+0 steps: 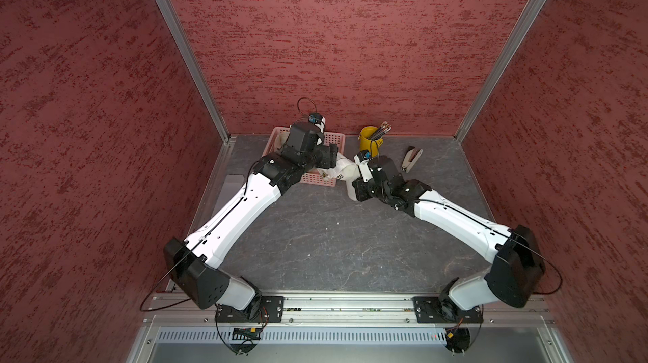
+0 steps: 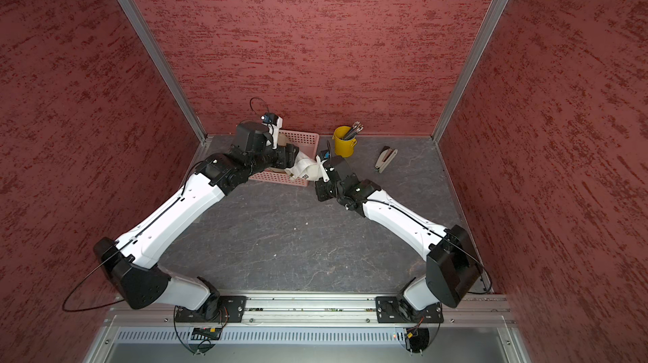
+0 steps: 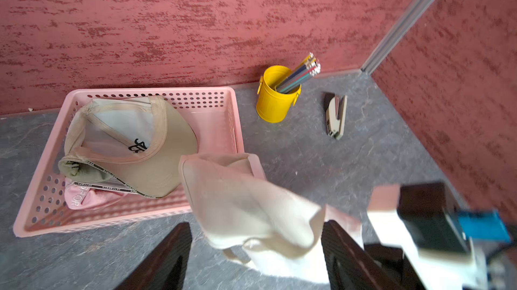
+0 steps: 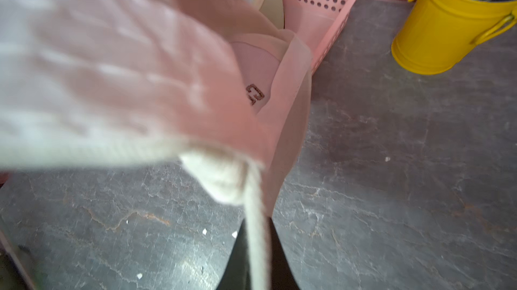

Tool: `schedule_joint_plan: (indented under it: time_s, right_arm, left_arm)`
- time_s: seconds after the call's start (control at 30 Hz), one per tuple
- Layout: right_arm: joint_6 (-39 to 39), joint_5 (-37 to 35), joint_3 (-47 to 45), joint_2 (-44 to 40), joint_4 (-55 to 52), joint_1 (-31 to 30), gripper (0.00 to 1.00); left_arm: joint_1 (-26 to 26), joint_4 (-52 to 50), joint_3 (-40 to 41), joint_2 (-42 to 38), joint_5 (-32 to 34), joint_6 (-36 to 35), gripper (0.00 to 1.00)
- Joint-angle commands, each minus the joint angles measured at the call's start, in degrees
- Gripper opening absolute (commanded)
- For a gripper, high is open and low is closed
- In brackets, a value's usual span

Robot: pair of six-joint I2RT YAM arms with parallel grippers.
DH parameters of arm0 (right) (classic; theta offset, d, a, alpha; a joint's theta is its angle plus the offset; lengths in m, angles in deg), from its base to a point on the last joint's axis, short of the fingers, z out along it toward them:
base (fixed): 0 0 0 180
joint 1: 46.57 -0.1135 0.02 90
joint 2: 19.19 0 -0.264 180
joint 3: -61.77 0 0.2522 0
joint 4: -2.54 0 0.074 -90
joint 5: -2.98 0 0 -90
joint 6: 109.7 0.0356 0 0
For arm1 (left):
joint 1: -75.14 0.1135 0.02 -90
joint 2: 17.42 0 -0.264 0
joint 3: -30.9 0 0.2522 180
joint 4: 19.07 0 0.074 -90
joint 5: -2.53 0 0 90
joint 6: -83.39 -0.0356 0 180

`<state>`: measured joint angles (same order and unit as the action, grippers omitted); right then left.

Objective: Turn the baseball cap inside out
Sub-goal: Pick up the baseball cap from the basket, then turn over the baseball cap.

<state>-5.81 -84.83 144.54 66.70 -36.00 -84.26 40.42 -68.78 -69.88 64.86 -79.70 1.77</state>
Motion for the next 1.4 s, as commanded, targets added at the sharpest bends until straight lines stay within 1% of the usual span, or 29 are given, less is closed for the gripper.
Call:
schedule_joint_plan:
  time_s: [0.0,0.07,0.17,0.27,0.3,0.37,0.5,0.57,0.73,0.8,0.93,1.07,1.17,1.27,1.33,1.37]
  right_arm:
    - [0.09,5.74,4.42,-1.42,-11.04,2.93,0.05]
    - [0.69,6.45,6.58,-1.67,-15.64,4.23,0.07]
    - [1.16,7.04,9.36,-1.95,-20.47,5.08,0.07]
    - [2.72,7.87,10.99,-2.17,-23.34,5.33,0.07]
    - [2.89,8.12,11.34,-2.16,-24.06,5.32,0.06]
    - [3.54,8.56,11.71,-2.17,-25.17,5.29,0.05]
    - [4.5,9.7,10.74,-4.7,-24.9,5.3,0.04]
    - [4.99,11.13,10.06,-5.52,-24.5,5.28,0.03]
    - [4.66,13.75,8.1,-7.81,-24.63,5.29,0.03]
    - [4.01,13.18,7.26,-8.28,-25.68,5.27,0.04]
    - [3.07,12.87,5.17,-8.37,-26.06,5.28,0.04]
    - [2.03,14.26,3.57,-8.12,-24.97,5.3,0.04]
    - [-0.22,16.07,3.11,-7.84,-24.37,5.28,0.06]
    - [-3.14,16.52,2.88,-7.62,-24.01,5.37,0.07]
    - [-4.86,16.79,2.73,-7.17,-23.64,5.82,0.09]
    - [-5.56,17.22,2.47,-6.78,-23.26,6.34,0.1]
  left_arm:
    - [-2.38,2.79,6.61,-5.46,-2.08,-14.05,0.78]
    - [-4.56,5.86,12.38,-8.34,-1.89,-17.3,0.79]
    - [-7.08,12.38,19.69,-10.63,-0.84,-17.65,0.81]
    - [-9.9,17.66,22.76,-8.97,4.26,-17.43,0.84]
    - [-10.89,19.12,23.11,-7.86,5.81,-17.72,0.84]
    - [-12.84,22.4,22.85,-4.58,9.75,-19.01,0.9]
    - [-14.32,28.78,21.7,0.99,16.16,-19.77,0.9]
    - [-13.94,31.95,21.14,2.96,18.88,-19.47,0.9]
    - [-11.62,34.07,18.66,6.94,23.22,-19.03,0.87]
    - [-10.61,34.83,18.73,6.85,22.63,-18.55,0.85]
    - [-9.16,34.76,19.26,5.57,19.27,-18.39,0.8]
    - [-8.95,33.52,19.17,5.22,15.74,-20.61,0.75]
    - [-8.82,33.25,19.44,5.0,11.14,-23.33,0.72]
    - [-8.65,31.59,18.46,5.27,6.57,-25.55,0.62]
    - [-7.84,28.86,17.34,5.44,2.97,-25.61,0.51]
    - [-7.53,28.03,17.15,5.28,1.65,-25.23,0.47]
